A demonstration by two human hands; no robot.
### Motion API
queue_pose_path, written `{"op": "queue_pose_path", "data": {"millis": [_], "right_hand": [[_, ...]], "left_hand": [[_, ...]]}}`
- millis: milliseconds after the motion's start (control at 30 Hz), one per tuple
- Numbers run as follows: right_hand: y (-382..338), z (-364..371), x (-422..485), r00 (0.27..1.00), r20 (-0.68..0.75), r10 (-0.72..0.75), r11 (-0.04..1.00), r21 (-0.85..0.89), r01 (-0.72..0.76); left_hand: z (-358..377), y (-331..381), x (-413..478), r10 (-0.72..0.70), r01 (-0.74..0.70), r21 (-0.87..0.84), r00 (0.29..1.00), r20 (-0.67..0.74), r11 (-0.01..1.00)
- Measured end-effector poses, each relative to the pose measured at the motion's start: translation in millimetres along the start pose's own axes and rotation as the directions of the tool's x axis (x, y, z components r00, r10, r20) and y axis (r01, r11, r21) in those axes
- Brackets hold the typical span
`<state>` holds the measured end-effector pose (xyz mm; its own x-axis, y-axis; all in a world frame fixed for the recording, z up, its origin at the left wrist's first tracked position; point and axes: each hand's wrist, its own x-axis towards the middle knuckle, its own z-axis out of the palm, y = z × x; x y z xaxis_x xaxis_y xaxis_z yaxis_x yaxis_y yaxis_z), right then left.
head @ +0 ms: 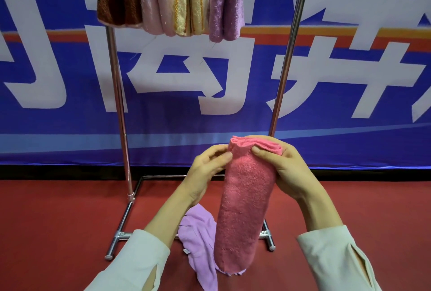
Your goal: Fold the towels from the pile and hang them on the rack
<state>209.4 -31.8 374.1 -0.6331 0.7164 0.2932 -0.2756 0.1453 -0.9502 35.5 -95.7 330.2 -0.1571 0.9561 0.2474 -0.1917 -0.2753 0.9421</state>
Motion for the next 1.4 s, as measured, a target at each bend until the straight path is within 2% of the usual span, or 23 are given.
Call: {"op": "queue_pose_path", "data": {"millis": [67,200,333,500,633,733,900,967,1033,1167,1267,1333,1400], "right_hand": [[-0.1,0.2,-1.4,1.000,0.028,0.015,1.000,-0.021,-0.015],[-2.2,1.2,-4.6,0.998,0.050,0.025,0.996,-0.086,-0.020],[-4.8,3.1,-7.5,0.997,0.070,-0.033,0.957,-0.287,0.051],[-0.3,6.1,-5.2,0.999,-0.036,-0.024,0.941,-0.337,0.010],[3.8,11.8,-2.1,0.984,-0.176,-0.039,0.950,-0.312,-0.018],[5.2,15.3,-0.4,0.967,-0.252,-0.035,0.960,-0.279,-0.037],[7.2,17.7,1.4,0.946,-0.316,-0.071,0.963,-0.269,-0.018],[5.9,18.6,0.7,0.948,-0.308,-0.074,0.966,-0.260,-0.009],[4.0,16.3,-0.7,0.964,-0.263,-0.045,0.977,-0.213,-0.013],[8.4,8.3,-3.4,1.000,-0.017,0.022,0.980,-0.199,-0.025],[14.8,10.6,-5.1,1.000,-0.018,0.003,0.977,-0.211,-0.007],[13.8,12.1,-5.4,1.000,-0.005,-0.019,0.977,-0.211,0.017],[10.2,12.7,-5.3,1.000,0.002,0.017,0.991,-0.133,-0.016]], "left_hand": [[1.9,6.5,-0.7,0.006,-0.007,-0.041,1.000,-0.029,0.999],[7.1,9.7,-1.6,0.044,-0.036,0.070,0.992,-0.116,0.997],[11.9,13.5,-2.8,0.056,-0.044,0.076,0.984,-0.168,0.996],[13.5,14.3,-3.8,0.067,-0.057,0.064,0.982,-0.176,0.996],[13.1,11.7,-4.5,0.075,-0.065,0.086,0.990,-0.118,0.994],[14.1,6.0,-2.2,0.125,-0.090,0.220,0.980,-0.153,0.971],[14.0,4.7,-1.6,0.180,-0.115,0.316,0.966,-0.184,0.942],[12.7,6.0,-1.8,0.200,-0.127,0.344,0.962,-0.186,0.930],[14.4,9.0,-2.7,0.186,-0.125,0.274,0.961,-0.206,0.954],[17.9,16.4,-5.8,0.212,-0.167,0.213,0.954,-0.211,0.963],[14.5,17.1,-5.7,0.209,-0.164,0.224,0.959,-0.191,0.961],[8.3,14.2,-4.7,0.176,-0.142,0.225,0.975,-0.139,0.964],[1.4,11.2,-6.0,0.071,-0.068,0.163,0.997,-0.011,0.984]]}}
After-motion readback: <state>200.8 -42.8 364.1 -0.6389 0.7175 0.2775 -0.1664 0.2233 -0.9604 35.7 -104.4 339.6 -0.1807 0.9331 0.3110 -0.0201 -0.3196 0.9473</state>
